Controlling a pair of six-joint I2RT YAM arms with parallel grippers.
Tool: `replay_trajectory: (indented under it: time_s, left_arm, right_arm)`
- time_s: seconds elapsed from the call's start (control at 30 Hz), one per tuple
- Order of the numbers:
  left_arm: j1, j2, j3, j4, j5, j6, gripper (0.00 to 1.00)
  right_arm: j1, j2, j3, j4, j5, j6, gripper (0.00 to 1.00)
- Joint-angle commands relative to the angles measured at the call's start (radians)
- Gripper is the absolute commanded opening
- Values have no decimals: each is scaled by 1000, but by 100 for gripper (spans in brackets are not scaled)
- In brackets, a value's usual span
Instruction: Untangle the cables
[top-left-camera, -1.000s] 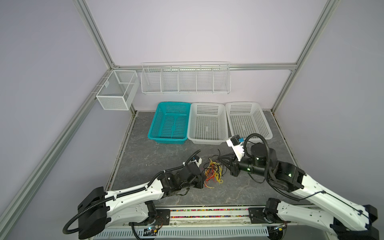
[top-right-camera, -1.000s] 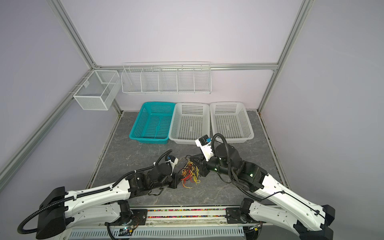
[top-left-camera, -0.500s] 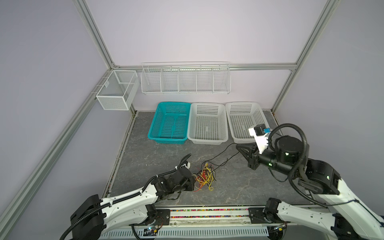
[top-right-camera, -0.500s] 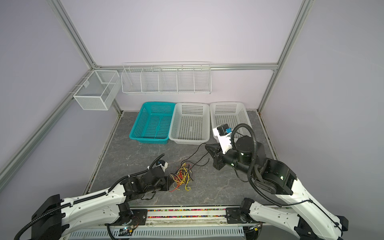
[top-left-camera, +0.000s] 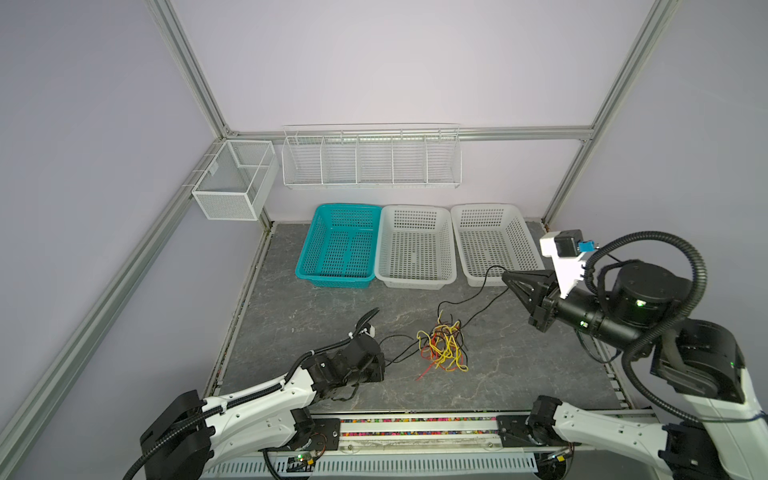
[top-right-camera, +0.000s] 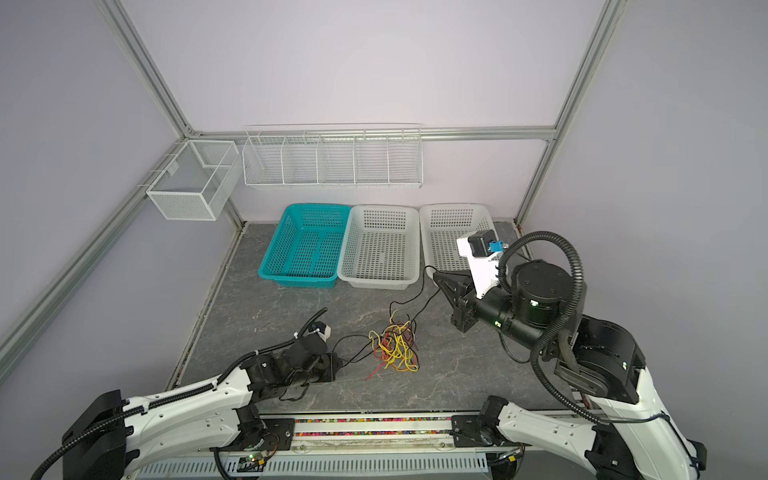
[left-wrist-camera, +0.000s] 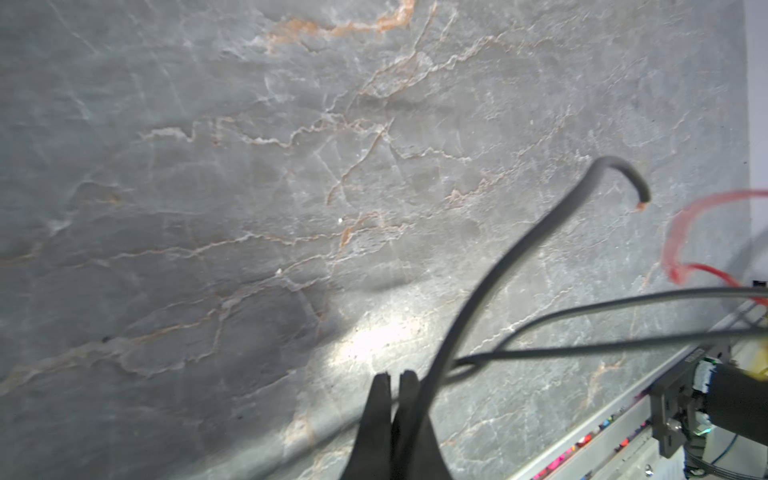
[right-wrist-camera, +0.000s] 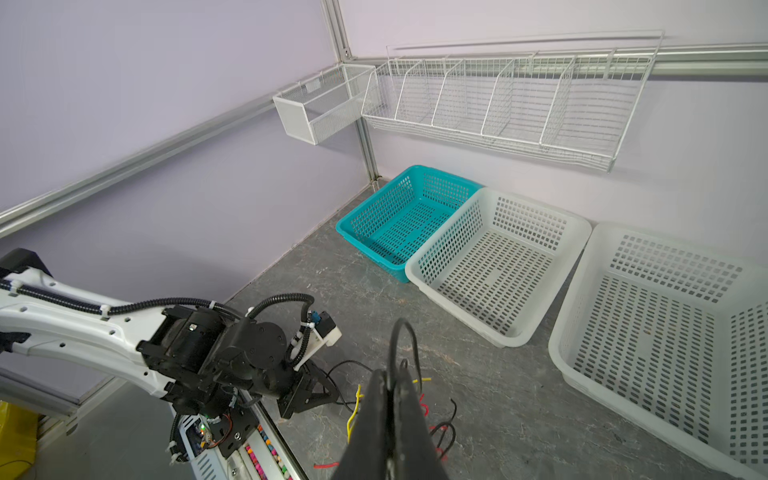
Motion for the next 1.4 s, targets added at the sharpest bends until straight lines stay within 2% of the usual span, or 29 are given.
replay_trajectory:
  time_s: [0.0, 0.07, 0.2, 0.5, 0.63, 0.77, 1.0, 1.17, 1.37]
  left_arm:
    - [7, -33, 39, -48, -40, 18, 0]
    - [29, -22, 42, -86, -56, 17, 0]
    - [124, 10, -22, -40, 19, 13, 0]
    - [288, 35, -45, -57, 76, 65, 0]
    - [328, 52, -45, -56, 85, 80, 0]
    - [340, 50, -30, -66, 83, 83, 0]
    - [340, -25, 35, -48, 190, 82, 0]
    - [340, -73, 66, -73, 214, 77, 0]
    - [339, -113, 62, -94, 225, 57, 0]
  right_arm:
    - [-8, -10, -7, 27, 4, -3, 6]
    - [-8, -18, 39, 3, 23, -16, 7]
    - [-7, 5, 190, -116, 61, -51, 7]
    - [-7, 40, 465, -270, 108, -84, 7]
    - [-7, 37, 479, -287, 87, -80, 7]
    - [-8, 17, 389, -278, 50, -75, 7]
    - [-7, -80, -66, -104, -56, 1, 7]
    - [-9, -120, -309, 4, -41, 48, 7]
    - [-14, -99, -590, 96, -129, 135, 15]
